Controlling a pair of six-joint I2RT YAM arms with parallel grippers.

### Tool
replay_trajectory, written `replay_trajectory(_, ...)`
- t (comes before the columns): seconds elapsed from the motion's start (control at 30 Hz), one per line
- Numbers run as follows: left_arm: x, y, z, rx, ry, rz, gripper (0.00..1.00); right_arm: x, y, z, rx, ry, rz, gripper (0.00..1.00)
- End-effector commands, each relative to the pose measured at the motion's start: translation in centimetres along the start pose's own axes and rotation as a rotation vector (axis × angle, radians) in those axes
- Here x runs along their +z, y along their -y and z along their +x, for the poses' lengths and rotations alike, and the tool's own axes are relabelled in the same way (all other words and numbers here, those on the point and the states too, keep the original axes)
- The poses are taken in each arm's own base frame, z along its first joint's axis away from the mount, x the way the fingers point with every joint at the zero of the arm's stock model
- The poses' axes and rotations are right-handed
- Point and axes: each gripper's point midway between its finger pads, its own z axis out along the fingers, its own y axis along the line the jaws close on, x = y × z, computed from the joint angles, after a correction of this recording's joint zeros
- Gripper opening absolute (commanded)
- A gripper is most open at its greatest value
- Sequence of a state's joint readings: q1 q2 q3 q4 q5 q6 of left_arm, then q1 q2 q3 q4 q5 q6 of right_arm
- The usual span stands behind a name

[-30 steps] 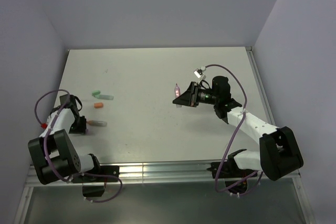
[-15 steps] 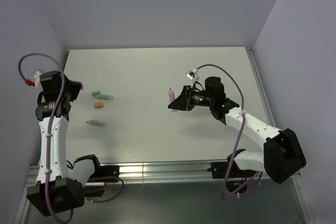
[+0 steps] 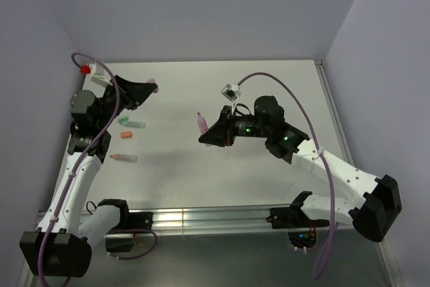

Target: Insert the pens into the pen caps

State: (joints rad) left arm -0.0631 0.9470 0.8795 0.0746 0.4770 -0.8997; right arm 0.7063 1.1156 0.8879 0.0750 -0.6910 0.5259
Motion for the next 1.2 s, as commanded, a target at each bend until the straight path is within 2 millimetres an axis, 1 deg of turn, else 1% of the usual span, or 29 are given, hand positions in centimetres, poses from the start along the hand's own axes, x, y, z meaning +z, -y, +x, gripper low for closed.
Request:
replay_trajectory(0.0, -2.0, 7.8, 0.4, 0.100, -0.035, 0.392, 0.00, 0.8, -4.1, -1.4, -0.046, 0.020, -0.119, 0.00)
replay_trajectory(0.07, -2.8, 9.0, 0.8, 0.099, -0.047, 0.476, 0.00, 1.2, -5.4, -1.4, -0.034, 0.015, -0.176, 0.00)
replay_trajectory(0.13, -3.0, 9.4, 1.3, 0.087, -0.066, 0.509, 0.00, 1.7, -5.8, -1.9, -0.035, 0.026, -0.171, 0.00)
replay_trajectory(0.2, -3.2, 9.9, 1.6, 0.076, -0.082, 0.533, 0.00, 2.2, -6.4, -1.8, -0.035, 0.016, -0.181, 0.00)
replay_trajectory(0.3, -3.1, 10.1, 2.3, 0.077, -0.105, 0.549, 0.00, 3.0, -6.8, -1.9, -0.032, 0.005, -0.193, 0.00)
replay_trajectory(0.43, -2.8, 10.6, 3.2, 0.073, -0.138, 0.569, 0.00, 4.1, -6.8, -2.0, -0.026, -0.008, -0.193, 0.00)
replay_trajectory(0.6, -2.2, 11.1, 4.0, 0.086, -0.156, 0.572, 0.00, 4.7, -6.5, -2.3, -0.031, -0.003, -0.175, 0.00)
replay_trajectory(0.63, -1.8, 10.8, 4.2, 0.079, -0.163, 0.568, 0.00, 4.7, -6.6, -2.8, -0.046, 0.005, -0.170, 0.00)
replay_trajectory(0.67, -1.6, 10.9, 4.3, 0.074, -0.171, 0.575, 0.00, 4.8, -6.3, -2.9, -0.085, 0.005, -0.155, 0.00)
replay_trajectory(0.7, -1.4, 10.9, 4.3, 0.070, -0.171, 0.582, 0.00, 4.8, -5.5, -2.5, -0.083, -0.023, -0.112, 0.00)
replay_trajectory(0.73, -1.0, 10.8, 4.4, 0.069, -0.172, 0.597, 0.00, 4.7, -5.9, -3.5, -0.111, -0.016, -0.110, 0.00)
replay_trajectory(0.77, -0.9, 10.9, 4.4, 0.055, -0.176, 0.606, 0.00, 4.7, -5.7, -3.6, -0.143, -0.024, -0.108, 0.00)
replay_trajectory(0.8, -0.8, 10.8, 4.4, 0.052, -0.175, 0.610, 0.00, 4.7, -5.4, -3.2, -0.138, -0.049, -0.093, 0.00)
replay_trajectory(0.83, -0.5, 10.8, 4.2, 0.057, -0.165, 0.619, 0.00, 5.0, -5.3, -3.4, -0.144, -0.056, -0.088, 0.00)
replay_trajectory(0.87, -0.3, 10.8, 4.2, 0.048, -0.161, 0.620, 0.00, 5.1, -4.8, -3.5, -0.132, -0.056, -0.070, 0.00)
replay_trajectory(0.9, -0.3, 11.0, 4.0, 0.049, -0.158, 0.627, 0.00, 5.2, -4.8, -3.8, -0.125, -0.042, -0.080, 0.00)
replay_trajectory(0.93, -0.2, 11.1, 3.9, 0.046, -0.158, 0.630, 0.00, 5.1, -4.5, -2.3, -0.091, -0.076, -0.107, 0.00)
replay_trajectory(0.97, -0.2, 11.2, 3.7, 0.049, -0.158, 0.631, 0.00, 5.1, -4.6, -3.2, -0.075, -0.037, -0.131, 0.00)
replay_trajectory(1.0, -0.2, 11.6, 3.3, 0.058, -0.153, 0.633, 0.00, 5.3, -4.0, -2.8, -0.057, -0.049, -0.131, 0.00)
replay_trajectory(1.07, 0.0, 11.8, 3.2, 0.068, -0.151, 0.641, 0.00, 5.2, -3.3, -3.0, -0.049, -0.046, -0.107, 0.00)
replay_trajectory(1.13, 0.0, 11.7, 3.4, 0.032, -0.165, 0.652, 0.00, 5.2, -3.2, -3.0, -0.048, -0.042, -0.103, 0.00)
replay_trajectory(1.17, -0.4, 12.1, 3.3, 0.043, -0.150, 0.686, 0.00, 5.2, -3.2, -3.0, -0.047, -0.041, -0.101, 0.00)
